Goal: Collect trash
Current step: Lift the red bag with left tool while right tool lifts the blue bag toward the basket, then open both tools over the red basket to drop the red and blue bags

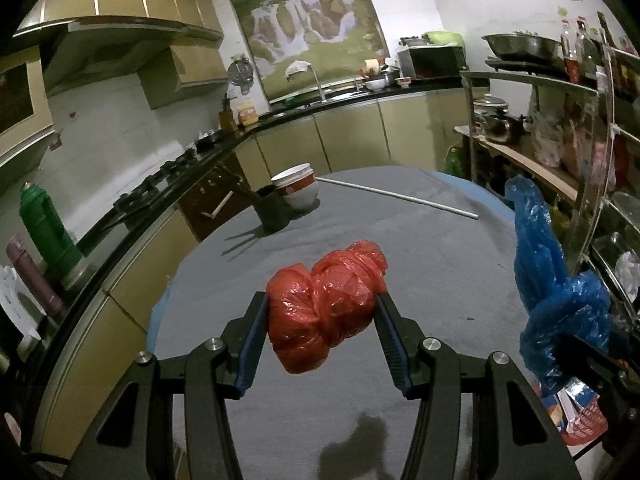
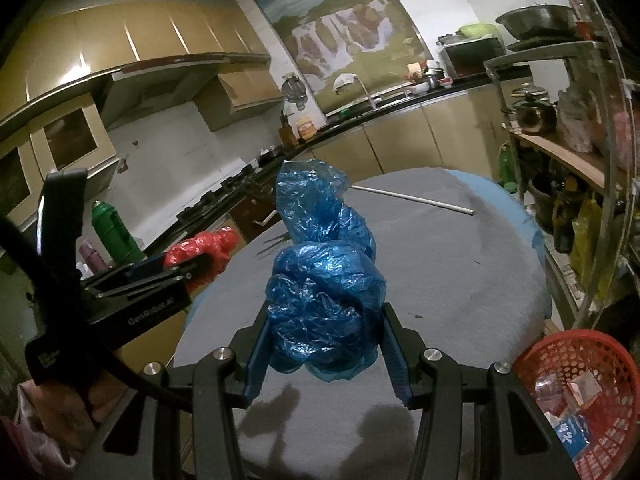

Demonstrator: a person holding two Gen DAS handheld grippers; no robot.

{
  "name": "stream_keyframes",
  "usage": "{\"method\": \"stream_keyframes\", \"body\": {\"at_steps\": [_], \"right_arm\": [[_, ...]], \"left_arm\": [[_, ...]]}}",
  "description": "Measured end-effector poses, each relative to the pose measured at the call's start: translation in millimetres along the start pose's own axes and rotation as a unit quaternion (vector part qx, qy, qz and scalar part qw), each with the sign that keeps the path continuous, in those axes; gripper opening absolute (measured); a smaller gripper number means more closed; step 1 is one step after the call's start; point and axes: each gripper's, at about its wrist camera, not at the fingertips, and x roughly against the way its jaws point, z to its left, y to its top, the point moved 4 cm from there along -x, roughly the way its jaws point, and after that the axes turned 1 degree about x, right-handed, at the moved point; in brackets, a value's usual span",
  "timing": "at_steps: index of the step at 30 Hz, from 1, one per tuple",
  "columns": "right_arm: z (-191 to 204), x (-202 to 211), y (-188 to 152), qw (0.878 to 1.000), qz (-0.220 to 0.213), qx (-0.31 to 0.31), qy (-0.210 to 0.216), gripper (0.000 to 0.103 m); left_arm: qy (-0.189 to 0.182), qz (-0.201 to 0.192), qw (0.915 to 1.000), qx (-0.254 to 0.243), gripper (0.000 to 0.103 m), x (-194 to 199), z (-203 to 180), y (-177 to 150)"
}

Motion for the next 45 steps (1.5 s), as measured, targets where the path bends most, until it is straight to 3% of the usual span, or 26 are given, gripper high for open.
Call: {"method": "stream_keyframes", "body": {"at_steps": [14, 20, 25, 31, 36, 39, 42, 45], "right_arm": [[-17.8, 23.6, -10.7, 0.999, -0.013, -0.029, -0.03, 0.053], [-52.8, 43.7, -24.1, 0.996, -0.014, -0.057, -0.064, 0.053], [-101.6, 64.9, -44.3, 0.99, -0.003, -0.092, -0.111, 0.053], [-163.5, 94.2, -85.3, 0.973, 0.029, -0.161, -0.165, 0.053], [-193.3, 102.8, -104.4, 0.961, 0.048, -0.205, -0.181, 0.056], [-204.2, 102.2, -106.2, 0.953, 0.056, -0.23, -0.187, 0.063], [-212.0, 104.1, -106.0, 0.949, 0.057, -0.248, -0.186, 0.067], [-211.2, 106.4, -105.6, 0.949, 0.054, -0.251, -0.183, 0.07]], "left_arm": [[-0.036, -0.001, 0.9985, -0.042, 0.055, 2.9, -49.2, 3.9], [-0.086, 0.002, 0.9931, -0.079, 0.055, 2.2, -93.6, -0.6], [-0.199, 0.059, 0.9722, -0.108, 0.055, -10.4, -150.2, -19.0], [-0.302, 0.131, 0.9366, -0.12, 0.056, -21.5, -218.7, -37.9], [-0.349, 0.157, 0.9147, -0.13, 0.058, -17.4, -253.3, -45.3], [-0.367, 0.174, 0.9041, -0.132, 0.06, -17.6, -261.9, -49.1], [-0.37, 0.166, 0.9049, -0.13, 0.062, -14.0, -253.1, -51.0], [-0.358, 0.157, 0.9126, -0.12, 0.064, -14.5, -238.3, -47.5]]}}
